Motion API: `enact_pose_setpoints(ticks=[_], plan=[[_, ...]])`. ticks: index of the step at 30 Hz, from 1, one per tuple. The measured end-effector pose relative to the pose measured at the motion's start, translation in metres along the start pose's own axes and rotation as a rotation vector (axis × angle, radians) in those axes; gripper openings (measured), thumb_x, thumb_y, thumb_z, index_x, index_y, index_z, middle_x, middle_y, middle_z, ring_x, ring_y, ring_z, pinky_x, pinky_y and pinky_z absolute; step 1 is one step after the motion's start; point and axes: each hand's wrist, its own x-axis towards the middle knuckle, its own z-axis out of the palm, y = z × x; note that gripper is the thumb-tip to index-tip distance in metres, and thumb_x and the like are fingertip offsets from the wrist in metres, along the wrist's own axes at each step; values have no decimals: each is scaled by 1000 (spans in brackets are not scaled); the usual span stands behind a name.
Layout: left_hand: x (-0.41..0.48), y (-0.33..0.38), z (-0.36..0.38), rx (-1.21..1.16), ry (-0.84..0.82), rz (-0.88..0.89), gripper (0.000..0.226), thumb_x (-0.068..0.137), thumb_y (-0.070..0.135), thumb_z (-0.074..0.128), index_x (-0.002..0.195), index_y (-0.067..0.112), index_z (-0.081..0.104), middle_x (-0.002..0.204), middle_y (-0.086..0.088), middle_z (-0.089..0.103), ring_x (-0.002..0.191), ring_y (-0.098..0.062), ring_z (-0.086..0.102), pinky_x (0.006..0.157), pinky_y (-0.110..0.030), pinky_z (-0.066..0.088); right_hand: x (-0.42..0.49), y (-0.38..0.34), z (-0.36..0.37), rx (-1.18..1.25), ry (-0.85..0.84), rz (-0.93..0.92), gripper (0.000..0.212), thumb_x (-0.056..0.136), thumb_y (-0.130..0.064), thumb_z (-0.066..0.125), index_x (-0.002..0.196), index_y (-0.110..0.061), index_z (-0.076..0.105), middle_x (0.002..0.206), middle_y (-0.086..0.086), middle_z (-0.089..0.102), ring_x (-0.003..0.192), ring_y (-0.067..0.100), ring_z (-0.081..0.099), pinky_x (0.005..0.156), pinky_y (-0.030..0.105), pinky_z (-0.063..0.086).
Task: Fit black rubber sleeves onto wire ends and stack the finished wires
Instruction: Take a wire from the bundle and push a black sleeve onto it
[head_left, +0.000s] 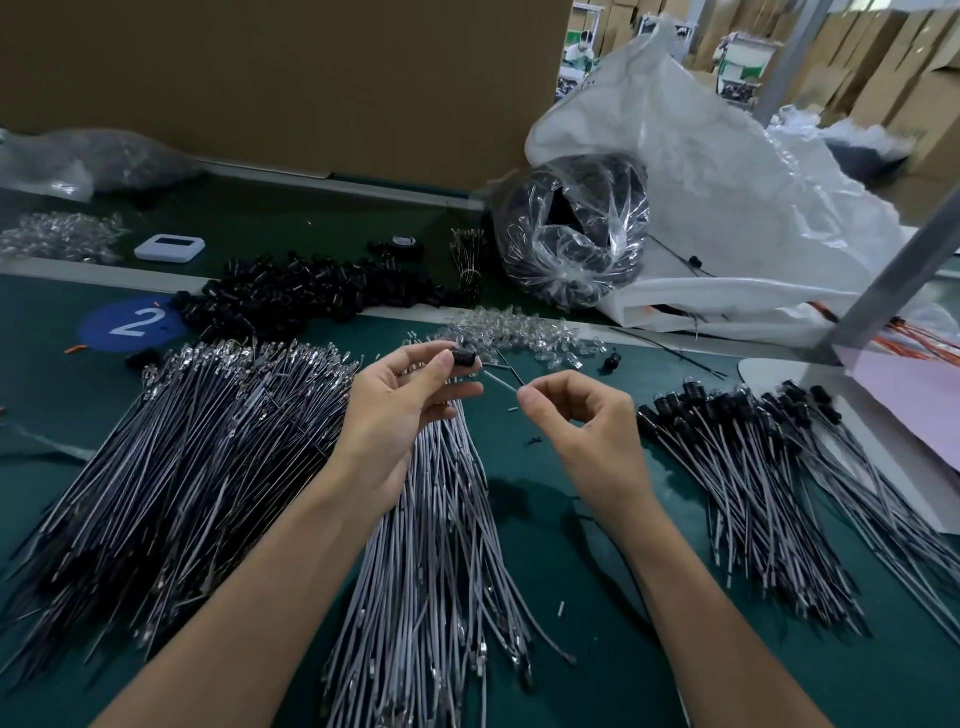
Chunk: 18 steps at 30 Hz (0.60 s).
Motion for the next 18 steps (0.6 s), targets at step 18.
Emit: enact_pose_setpoints(ticks=[18], plan=[[-3,-2,1,72,-72,45,12,94,3,59,100,9,68,89,-7,76,76,-19,72,67,-24,59,1,3,0,-48,158,-75,12,88,-17,72,77,-20,70,69,4,67,61,22,56,61,31,49]])
